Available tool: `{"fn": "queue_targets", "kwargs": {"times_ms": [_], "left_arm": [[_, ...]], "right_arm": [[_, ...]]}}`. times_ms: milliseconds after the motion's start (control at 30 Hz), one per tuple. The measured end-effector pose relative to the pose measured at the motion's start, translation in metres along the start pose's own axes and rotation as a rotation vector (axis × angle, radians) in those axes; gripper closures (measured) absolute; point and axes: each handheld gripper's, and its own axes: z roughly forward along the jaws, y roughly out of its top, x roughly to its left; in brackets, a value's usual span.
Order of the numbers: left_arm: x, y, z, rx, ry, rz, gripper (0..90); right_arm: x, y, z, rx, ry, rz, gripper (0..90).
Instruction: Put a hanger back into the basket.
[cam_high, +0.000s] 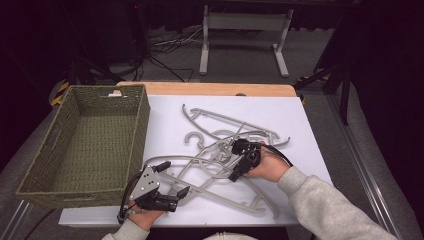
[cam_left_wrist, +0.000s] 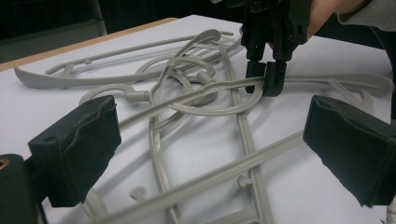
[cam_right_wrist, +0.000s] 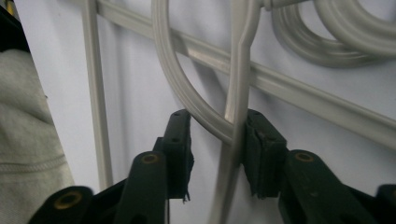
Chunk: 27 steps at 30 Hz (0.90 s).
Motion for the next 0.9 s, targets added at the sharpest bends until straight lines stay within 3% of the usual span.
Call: {"fn": "queue_targets", "kwargs": {"times_ms": [367,800,900], "left_arm": [[0.0,0.001,0.001,-0.008,0.0,-0.004,4.8],[-0.003,0.01,0.001,-0.032,-0.012,0.009,5.1],[-0.003,0.018,-0.001,-0.038,-0.023,-0.014,5.2]], "right_arm": [[0.011,-0.008,-0.029,-0.089,-0.025,-0.085,77.6],[0.039,-0.02,-0.068,-0.151,-0.163,-0.22,80.5],[0.046,-0.023,-0.075,-0.153,-0.198,-0.249,80.5]]}}
